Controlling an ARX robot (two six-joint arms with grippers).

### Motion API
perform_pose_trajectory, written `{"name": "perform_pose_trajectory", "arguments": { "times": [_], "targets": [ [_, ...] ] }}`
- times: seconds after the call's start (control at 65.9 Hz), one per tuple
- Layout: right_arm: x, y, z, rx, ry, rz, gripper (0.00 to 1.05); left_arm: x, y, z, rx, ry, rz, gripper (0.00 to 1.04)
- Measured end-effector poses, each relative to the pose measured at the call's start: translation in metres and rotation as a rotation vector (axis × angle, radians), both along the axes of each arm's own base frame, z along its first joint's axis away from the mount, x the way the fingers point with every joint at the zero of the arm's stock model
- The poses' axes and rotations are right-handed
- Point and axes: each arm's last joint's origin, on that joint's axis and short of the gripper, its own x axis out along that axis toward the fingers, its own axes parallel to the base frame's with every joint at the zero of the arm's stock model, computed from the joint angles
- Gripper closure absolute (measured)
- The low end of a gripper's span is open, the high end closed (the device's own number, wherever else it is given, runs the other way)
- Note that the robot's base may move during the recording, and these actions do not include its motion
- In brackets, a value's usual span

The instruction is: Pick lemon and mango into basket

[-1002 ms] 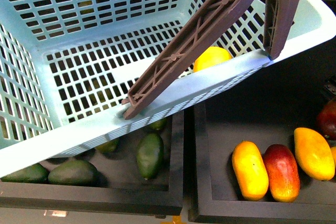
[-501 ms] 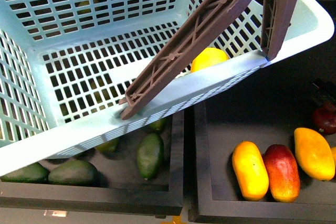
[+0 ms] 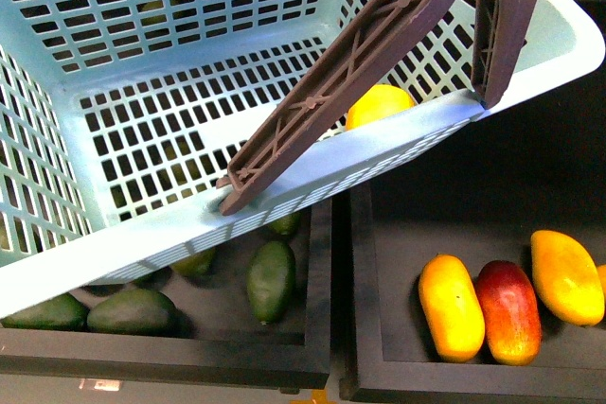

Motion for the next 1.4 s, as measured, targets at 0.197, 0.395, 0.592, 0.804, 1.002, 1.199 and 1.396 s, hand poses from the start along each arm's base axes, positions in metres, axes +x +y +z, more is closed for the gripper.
{"name": "perform_pose_trajectory", "arguments": {
  "times": [0.197, 0.395, 0.592, 0.804, 1.002, 1.199, 1.396],
  "targets": [
    [-0.045, 0.039, 0.096, -0.073, -0.254, 0.236, 0.43, 0.000, 0.000, 0.000, 0.000, 0.000, 0.001, 1.01],
    [-0.071, 0.105, 0.146, -0.060, -0.410, 0.369, 0.43, 0.000, 0.000, 0.000, 0.001, 0.000, 0.000, 1.01],
    [-0.066, 0.161, 0.161, -0.025, -0.427, 0.430, 0.43, 0.000, 0.000, 0.000, 0.001, 0.000, 0.000, 1.01],
    [-0.053, 0.203, 0.164, -0.043, -0.410, 0.486, 0.43, 0.000, 0.000, 0.000, 0.000, 0.000, 0.000, 1.01],
    [-0.048, 0.230, 0.158, -0.083, -0.376, 0.513, 0.43, 0.000, 0.000, 0.000, 0.000, 0.000, 0.001, 1.01],
    [-0.048, 0.250, 0.153, -0.101, -0.356, 0.546, 0.43, 0.000, 0.000, 0.000, 0.000, 0.000, 0.000, 1.01],
    [-0.045, 0.250, 0.149, -0.094, -0.345, 0.511, 0.18, 0.000, 0.000, 0.000, 0.001, -0.001, 0.001, 1.01]
  ]
}}
